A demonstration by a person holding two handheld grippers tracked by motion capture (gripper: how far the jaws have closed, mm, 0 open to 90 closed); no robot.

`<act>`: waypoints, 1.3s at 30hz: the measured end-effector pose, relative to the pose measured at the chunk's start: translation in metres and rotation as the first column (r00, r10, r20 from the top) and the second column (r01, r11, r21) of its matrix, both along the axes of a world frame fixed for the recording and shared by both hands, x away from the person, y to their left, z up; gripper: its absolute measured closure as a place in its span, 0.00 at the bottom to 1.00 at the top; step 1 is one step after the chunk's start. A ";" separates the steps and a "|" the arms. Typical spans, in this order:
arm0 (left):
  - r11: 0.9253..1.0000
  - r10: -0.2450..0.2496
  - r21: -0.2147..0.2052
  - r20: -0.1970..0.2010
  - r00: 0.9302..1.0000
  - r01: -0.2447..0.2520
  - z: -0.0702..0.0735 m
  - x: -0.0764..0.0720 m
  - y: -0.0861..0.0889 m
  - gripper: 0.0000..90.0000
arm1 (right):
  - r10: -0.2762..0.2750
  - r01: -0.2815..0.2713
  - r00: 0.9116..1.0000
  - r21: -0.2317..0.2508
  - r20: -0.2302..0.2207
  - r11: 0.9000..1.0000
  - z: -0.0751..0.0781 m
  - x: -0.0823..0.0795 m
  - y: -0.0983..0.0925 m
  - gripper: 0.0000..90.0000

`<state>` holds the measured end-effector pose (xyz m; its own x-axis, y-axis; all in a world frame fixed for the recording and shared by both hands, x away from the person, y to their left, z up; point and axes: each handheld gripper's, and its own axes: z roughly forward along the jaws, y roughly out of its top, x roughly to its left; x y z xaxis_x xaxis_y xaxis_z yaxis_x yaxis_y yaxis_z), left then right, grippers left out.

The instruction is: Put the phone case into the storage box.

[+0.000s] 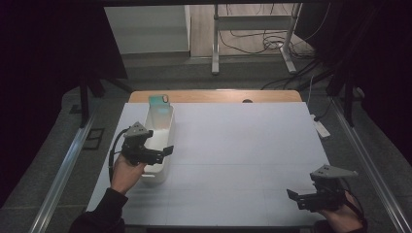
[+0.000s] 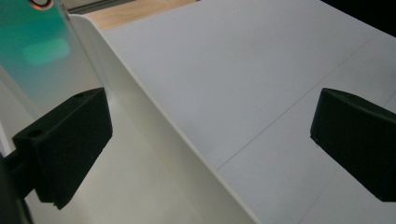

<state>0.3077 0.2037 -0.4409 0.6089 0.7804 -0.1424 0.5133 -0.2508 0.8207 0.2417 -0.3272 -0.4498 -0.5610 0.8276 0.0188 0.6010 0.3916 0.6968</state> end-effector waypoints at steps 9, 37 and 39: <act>1.000 0.009 0.000 0.001 1.000 -0.009 0.000 -0.017 0.004 0.00 | 0.002 -0.002 1.000 -0.001 -0.001 1.000 0.000 0.000 0.000 0.00; 0.997 0.081 0.014 0.016 0.997 -0.081 -0.003 -0.064 0.026 0.00 | 0.001 -0.001 1.000 -0.002 -0.001 1.000 0.000 0.000 0.000 0.00; 0.996 0.088 0.021 0.015 0.996 -0.088 -0.003 -0.068 0.028 0.00 | 0.001 -0.001 1.000 -0.003 -0.001 1.000 0.000 0.000 0.000 0.00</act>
